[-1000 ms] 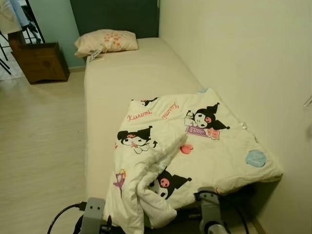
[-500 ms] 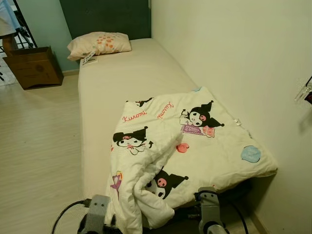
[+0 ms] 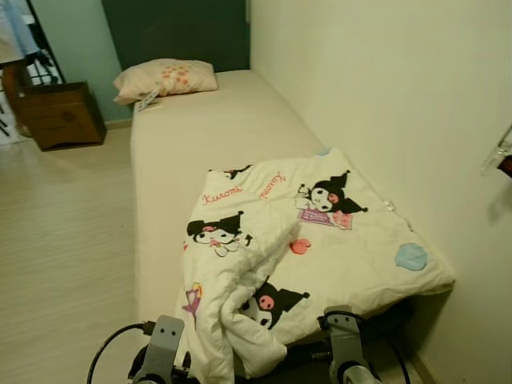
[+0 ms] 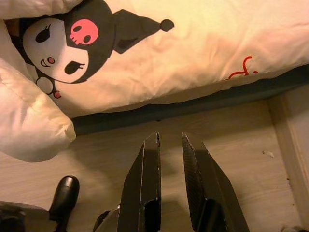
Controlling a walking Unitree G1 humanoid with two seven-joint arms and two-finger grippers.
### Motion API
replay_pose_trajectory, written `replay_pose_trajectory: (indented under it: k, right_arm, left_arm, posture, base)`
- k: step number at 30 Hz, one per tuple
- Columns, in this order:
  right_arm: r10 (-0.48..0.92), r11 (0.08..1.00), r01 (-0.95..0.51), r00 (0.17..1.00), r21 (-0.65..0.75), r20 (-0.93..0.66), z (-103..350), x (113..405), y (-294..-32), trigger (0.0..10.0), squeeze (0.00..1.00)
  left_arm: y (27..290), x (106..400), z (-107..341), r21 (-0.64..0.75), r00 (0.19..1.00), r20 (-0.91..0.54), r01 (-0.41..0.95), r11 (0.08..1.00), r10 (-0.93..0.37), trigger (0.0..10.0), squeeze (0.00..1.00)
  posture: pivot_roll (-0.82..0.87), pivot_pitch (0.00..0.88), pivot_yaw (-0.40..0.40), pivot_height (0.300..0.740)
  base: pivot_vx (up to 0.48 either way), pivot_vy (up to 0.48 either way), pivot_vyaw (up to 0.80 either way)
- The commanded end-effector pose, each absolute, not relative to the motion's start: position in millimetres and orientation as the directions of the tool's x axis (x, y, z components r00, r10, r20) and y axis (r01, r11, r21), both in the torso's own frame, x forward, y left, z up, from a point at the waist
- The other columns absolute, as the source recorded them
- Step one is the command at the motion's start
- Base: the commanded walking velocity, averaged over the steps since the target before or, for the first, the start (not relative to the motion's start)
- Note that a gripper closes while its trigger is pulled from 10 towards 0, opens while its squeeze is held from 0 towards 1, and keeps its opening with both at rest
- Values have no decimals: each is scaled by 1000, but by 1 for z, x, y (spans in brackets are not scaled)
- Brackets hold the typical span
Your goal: Clean up the room
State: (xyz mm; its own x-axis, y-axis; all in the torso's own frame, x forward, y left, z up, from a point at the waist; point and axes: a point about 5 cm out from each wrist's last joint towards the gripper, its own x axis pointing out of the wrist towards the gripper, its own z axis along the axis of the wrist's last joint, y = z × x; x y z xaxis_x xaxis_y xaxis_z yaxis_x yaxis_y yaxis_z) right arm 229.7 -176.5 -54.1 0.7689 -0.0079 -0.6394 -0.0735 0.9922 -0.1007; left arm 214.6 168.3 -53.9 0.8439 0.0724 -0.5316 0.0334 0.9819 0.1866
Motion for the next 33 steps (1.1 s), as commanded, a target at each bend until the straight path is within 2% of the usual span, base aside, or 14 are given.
replay_pose_trajectory:
  k: [1, 11, 15, 33]
  right_arm:
    - [-16, 996, -43, 748, -73, -663, -58, 225, -174, 10000, 0]
    - [-14, 998, -34, 728, -57, -685, -61, 223, -172, 10000, 0]
    - [7, 999, -31, 731, -24, -683, -60, 225, -161, 10000, 0]
    - [-1, 1000, -8, 736, -10, -677, -58, 228, -163, 10000, 0]
  left_arm:
    - [175, 207, -59, 181, 821, -562, 4, 983, 100, 10000, 0]
    - [176, 202, -61, 162, 820, -562, -14, 987, 105, 10000, 0]
    - [176, 199, -64, 141, 801, -590, -25, 990, 104, 10000, 0]
    - [176, 205, -61, 127, 810, -580, -16, 992, 88, 10000, 0]
  posture:
    - [-40, 79, -13, 740]
    - [-28, 79, -11, 740]
    - [-29, 79, 1, 740]
    - [-37, 74, 22, 740]
  base:
    - [0, 0, 0]
    - [0, 0, 0]
    - [0, 0, 0]
    - [0, 0, 0]
